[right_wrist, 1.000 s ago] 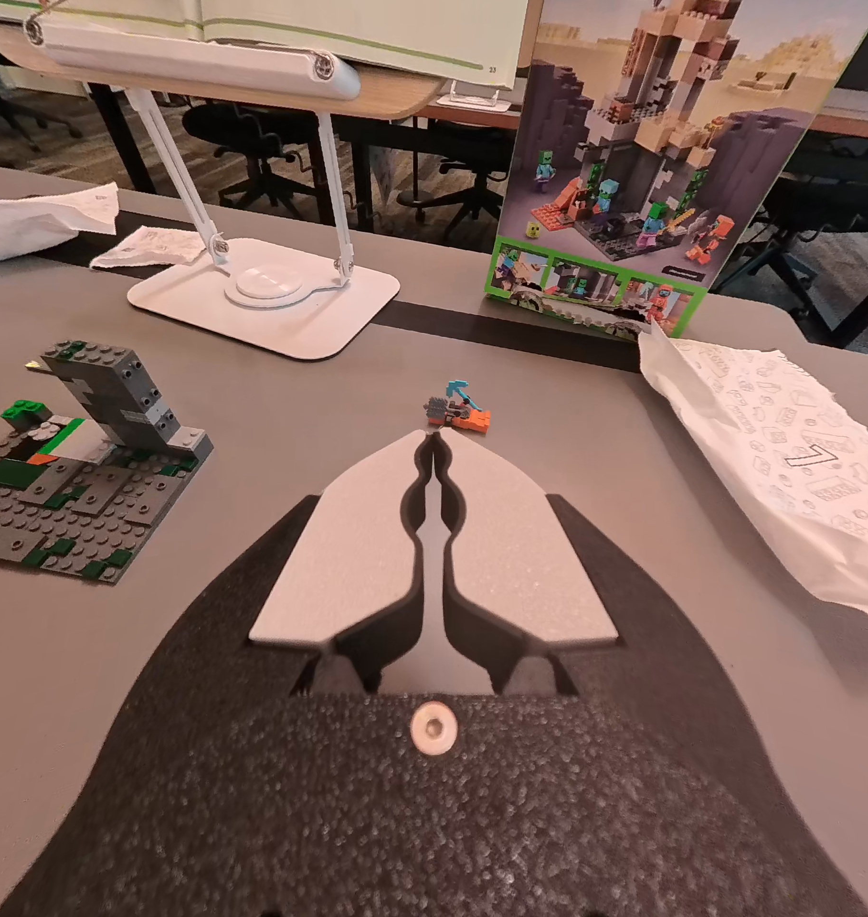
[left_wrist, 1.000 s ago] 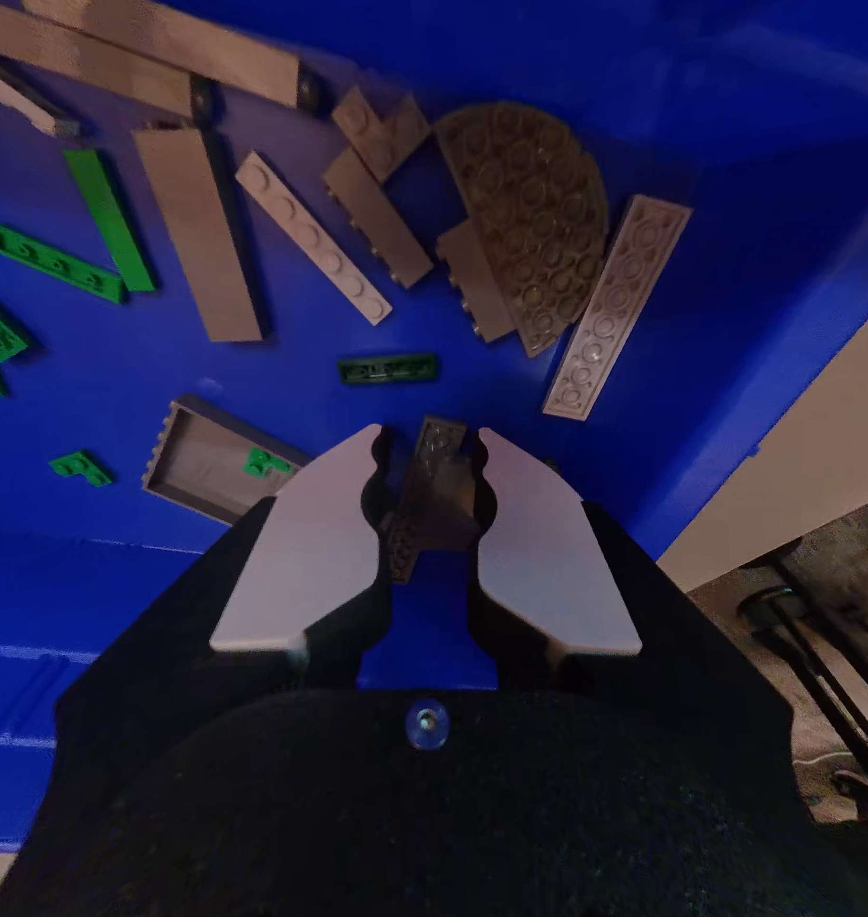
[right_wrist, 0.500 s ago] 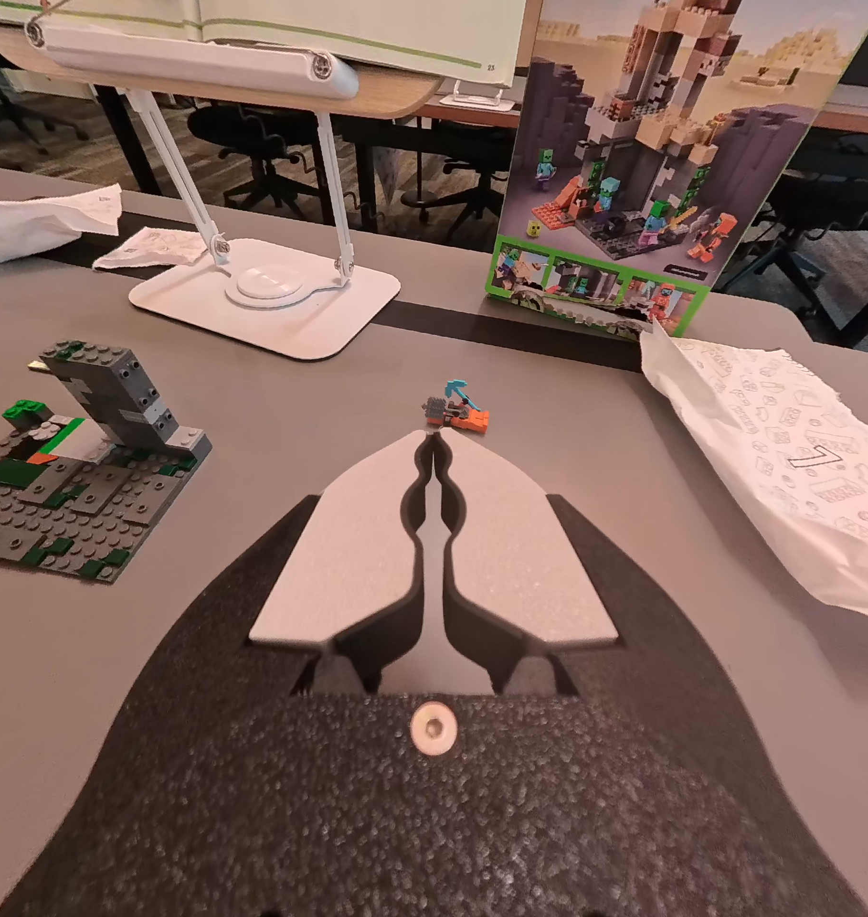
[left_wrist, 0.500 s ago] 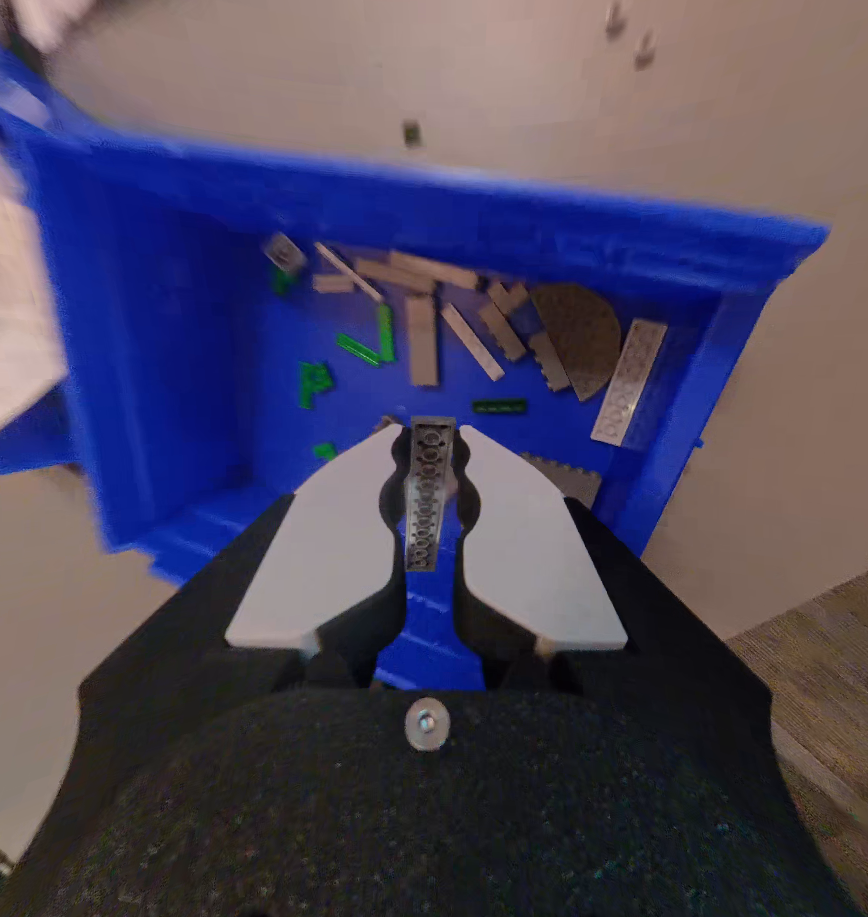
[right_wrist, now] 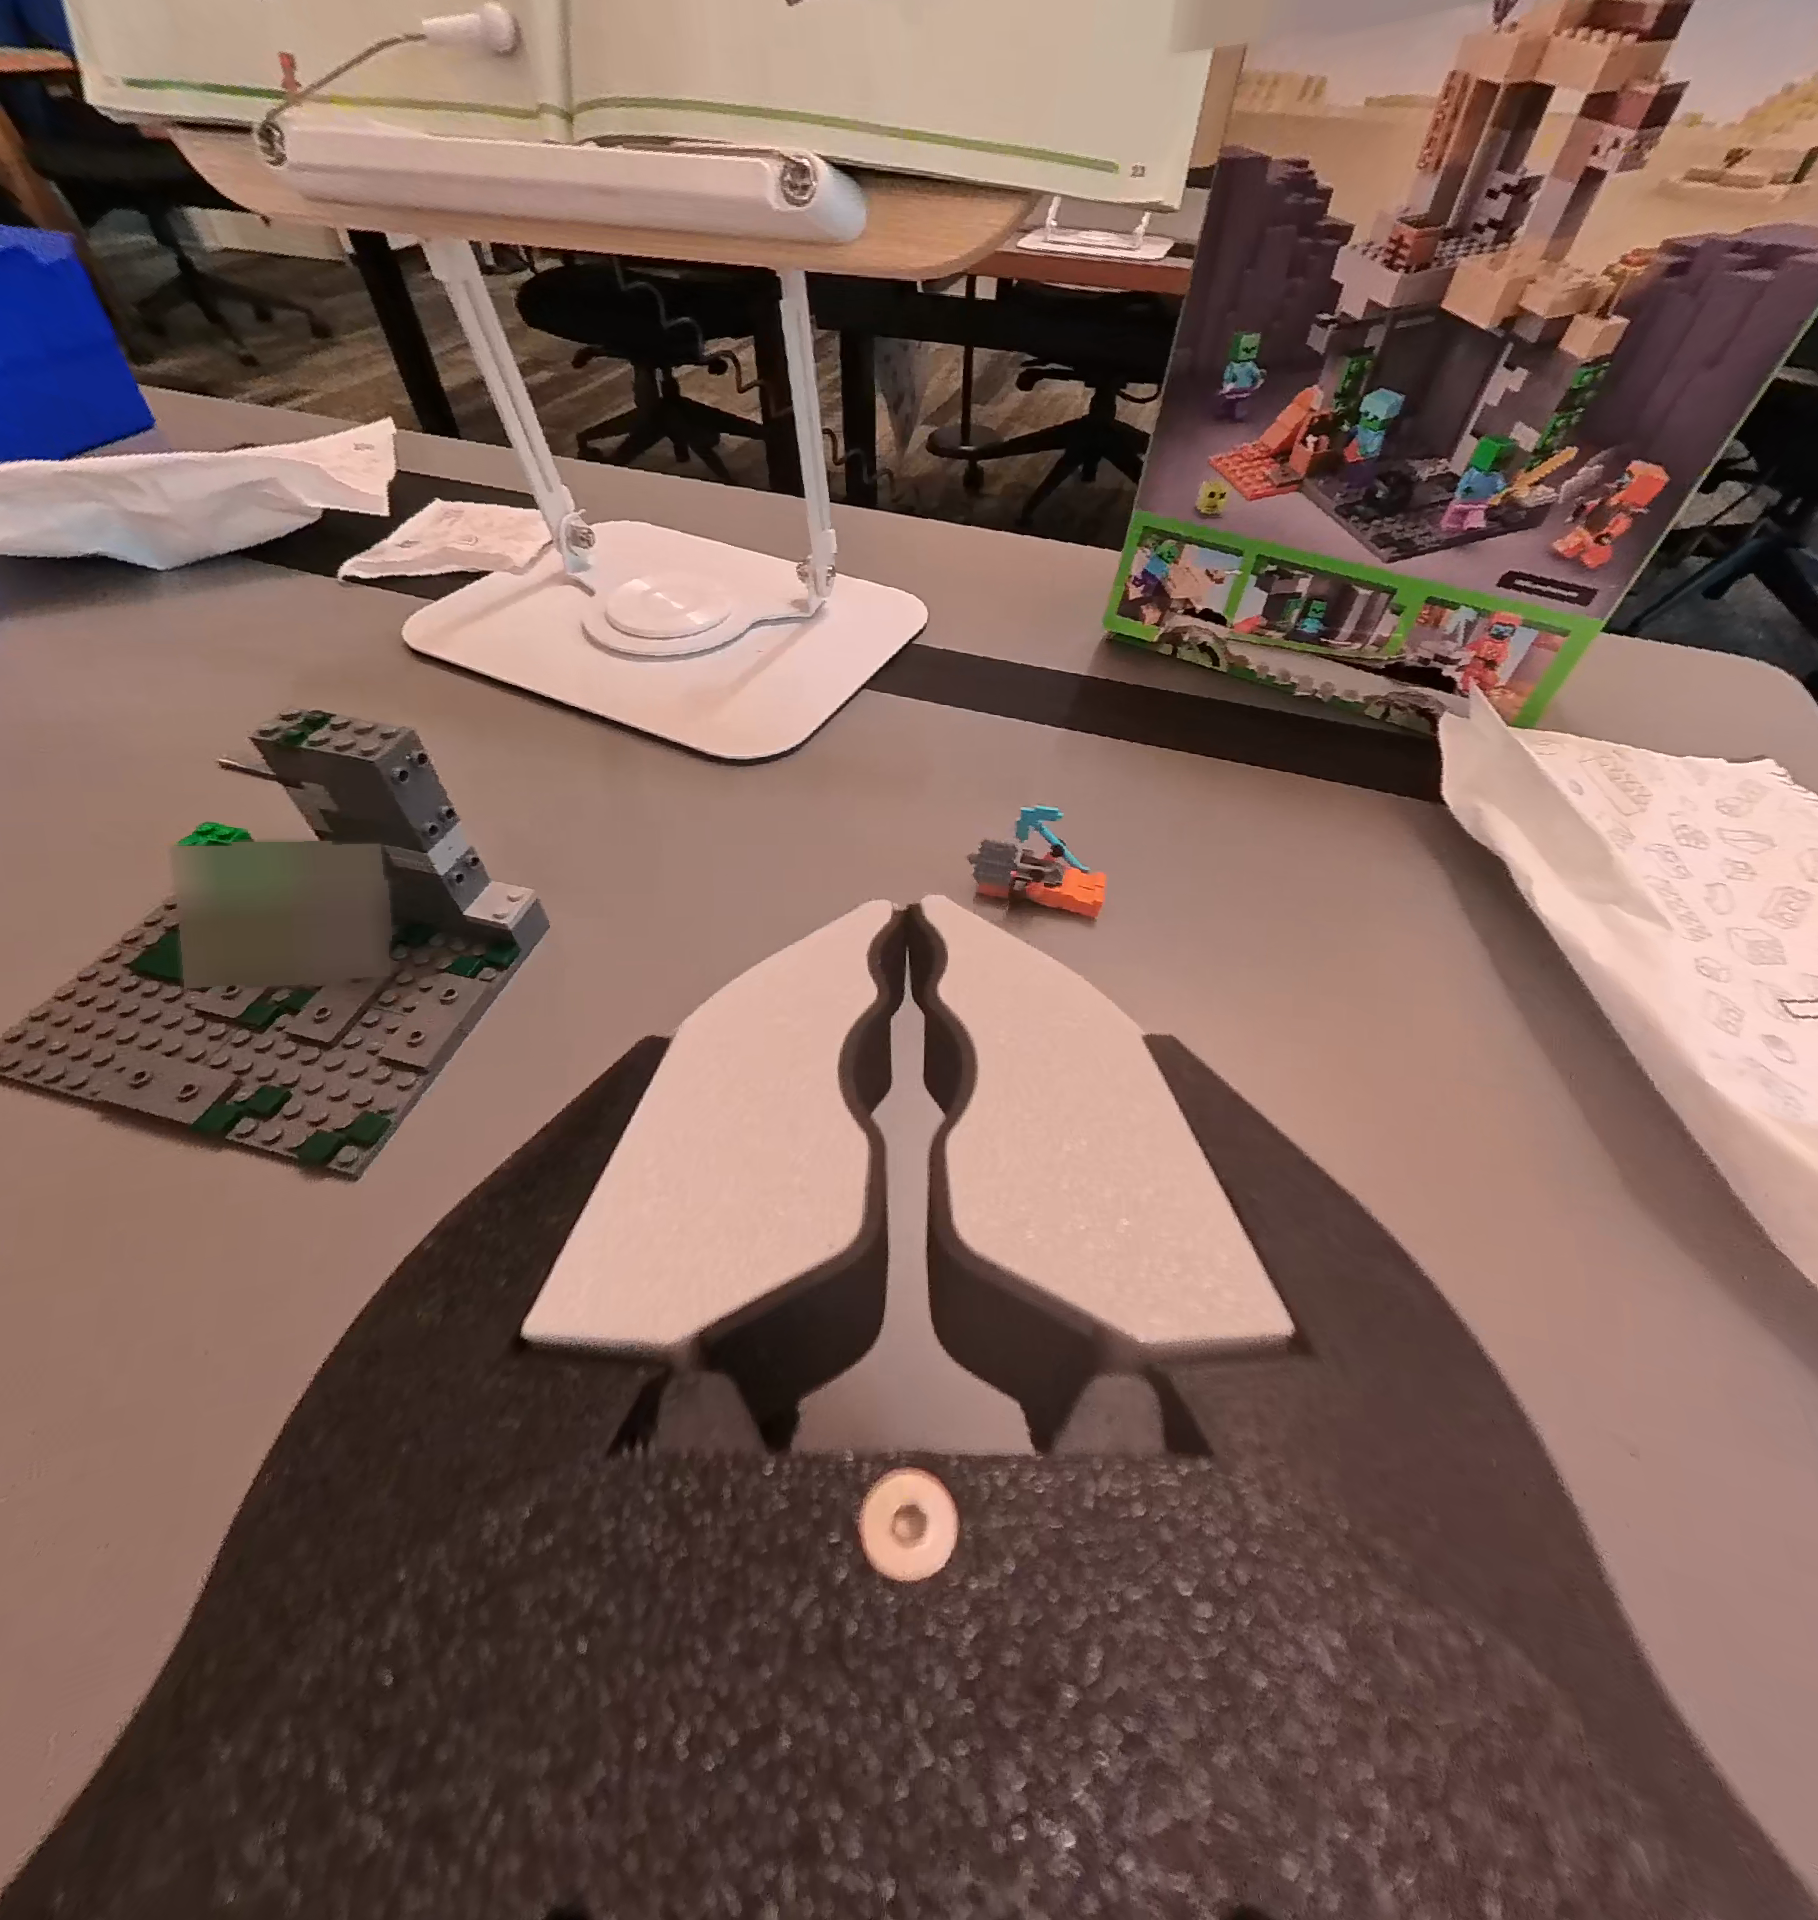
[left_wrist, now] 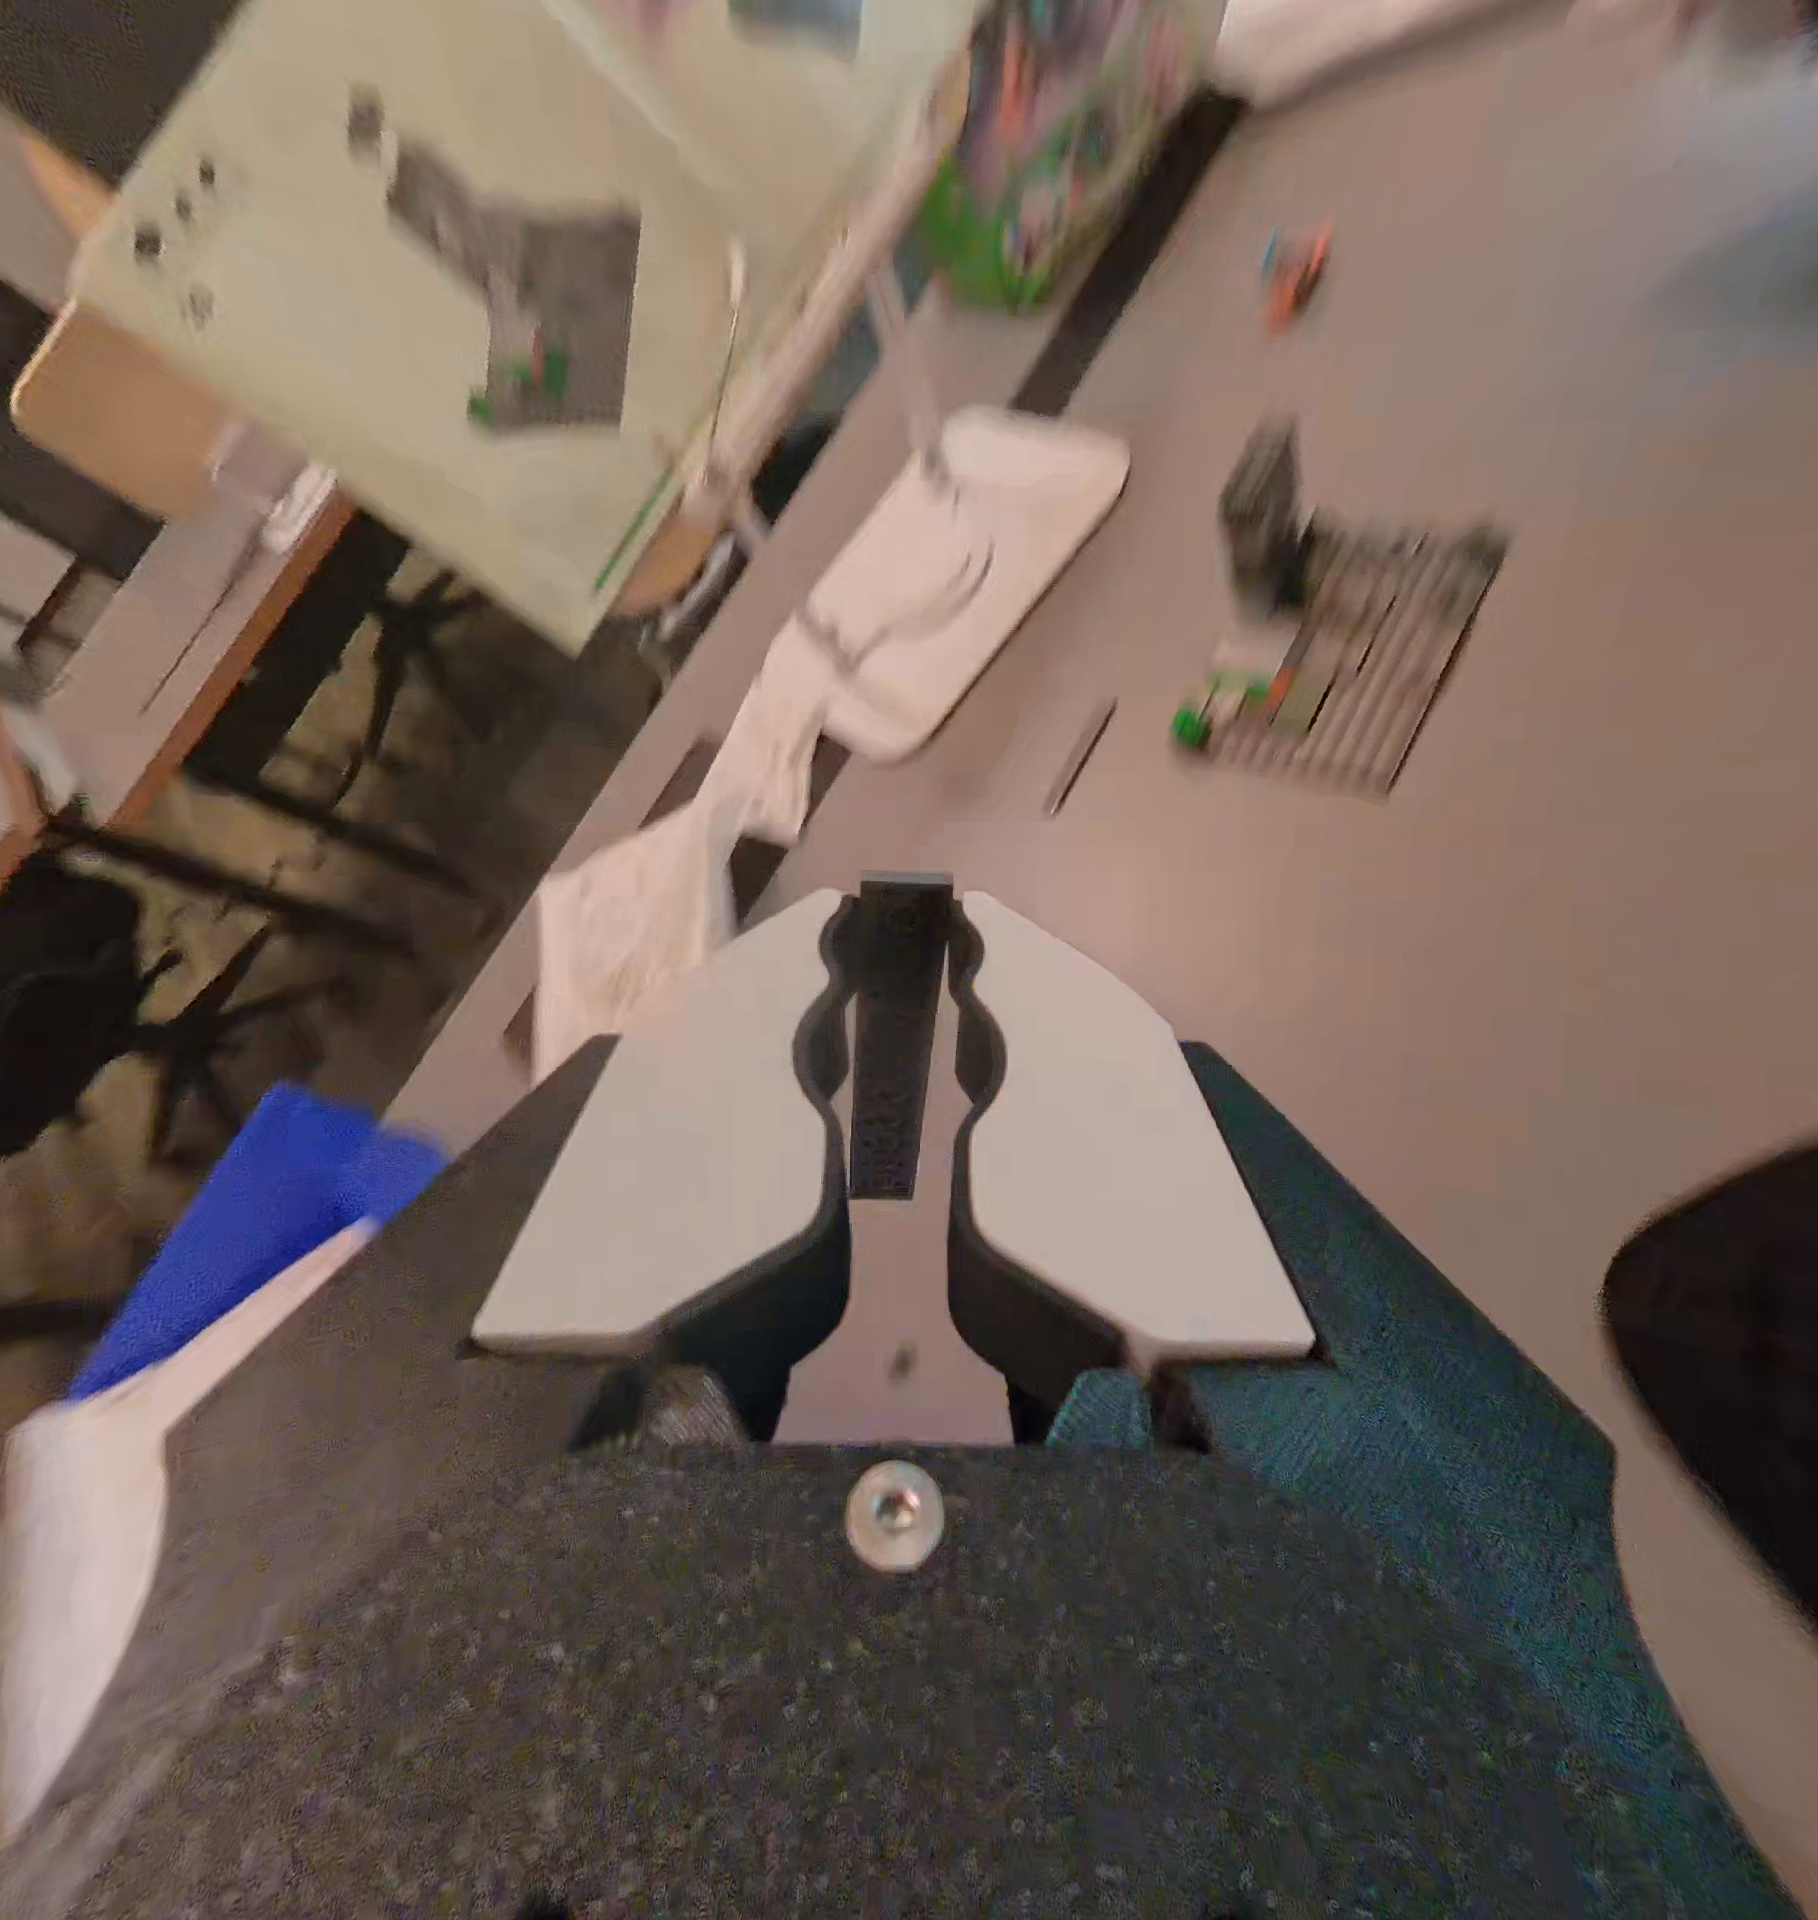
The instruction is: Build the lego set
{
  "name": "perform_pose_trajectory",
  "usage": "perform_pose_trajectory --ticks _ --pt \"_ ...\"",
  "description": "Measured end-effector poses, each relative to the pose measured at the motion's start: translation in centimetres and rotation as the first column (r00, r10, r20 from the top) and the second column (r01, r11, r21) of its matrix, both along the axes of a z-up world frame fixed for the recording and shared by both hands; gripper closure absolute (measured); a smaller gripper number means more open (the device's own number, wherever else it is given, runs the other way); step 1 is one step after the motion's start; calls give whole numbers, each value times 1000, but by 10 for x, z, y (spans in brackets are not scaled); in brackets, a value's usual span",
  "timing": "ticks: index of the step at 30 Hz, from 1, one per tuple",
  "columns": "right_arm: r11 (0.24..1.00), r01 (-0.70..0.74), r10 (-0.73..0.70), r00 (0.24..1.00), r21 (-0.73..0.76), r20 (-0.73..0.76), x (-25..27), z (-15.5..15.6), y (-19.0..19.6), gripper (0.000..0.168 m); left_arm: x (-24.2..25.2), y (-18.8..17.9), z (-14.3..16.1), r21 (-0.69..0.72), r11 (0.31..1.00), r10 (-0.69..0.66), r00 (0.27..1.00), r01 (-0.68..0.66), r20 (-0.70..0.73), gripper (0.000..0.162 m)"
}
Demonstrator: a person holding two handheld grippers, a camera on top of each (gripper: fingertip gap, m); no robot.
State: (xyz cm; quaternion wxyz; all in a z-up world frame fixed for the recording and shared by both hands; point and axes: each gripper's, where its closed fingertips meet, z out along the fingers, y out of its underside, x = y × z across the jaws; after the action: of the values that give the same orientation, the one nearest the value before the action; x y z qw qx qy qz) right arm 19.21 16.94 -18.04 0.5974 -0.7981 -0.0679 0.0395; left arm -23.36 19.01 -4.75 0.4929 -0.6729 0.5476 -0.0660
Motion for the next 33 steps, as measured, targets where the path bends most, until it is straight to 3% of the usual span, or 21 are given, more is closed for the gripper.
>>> perform_pose_trajectory --ticks 4,8,15,22,28,33 --pt "1000 -29 29 1000 5 -8 -5 1 -3 168 75 -12 -9 -80 988 -99 943 131 317 146" --pt "998 -60 60 998 8 -15 -11 2 -5 168 139 -32 -32 -177 932 -165 805 316 569 147" --pt "982 -187 186 982 22 26 -39 6 -11 168 224 -58 -76 -234 810 -181 609 538 772 146" --pt "978 -206 206 978 20 16 -42 6 -13 168 251 -72 -138 -335 749 -241 705 572 666 146" --pt "976 -218 218 976 13 13 -45 4 -13 168 221 -79 -150 -385 709 -322 758 590 567 146" --pt "974 -228 228 973 3 21 -49 0 -13 168 192 -77 -177 -467 719 -337 847 514 412 149"
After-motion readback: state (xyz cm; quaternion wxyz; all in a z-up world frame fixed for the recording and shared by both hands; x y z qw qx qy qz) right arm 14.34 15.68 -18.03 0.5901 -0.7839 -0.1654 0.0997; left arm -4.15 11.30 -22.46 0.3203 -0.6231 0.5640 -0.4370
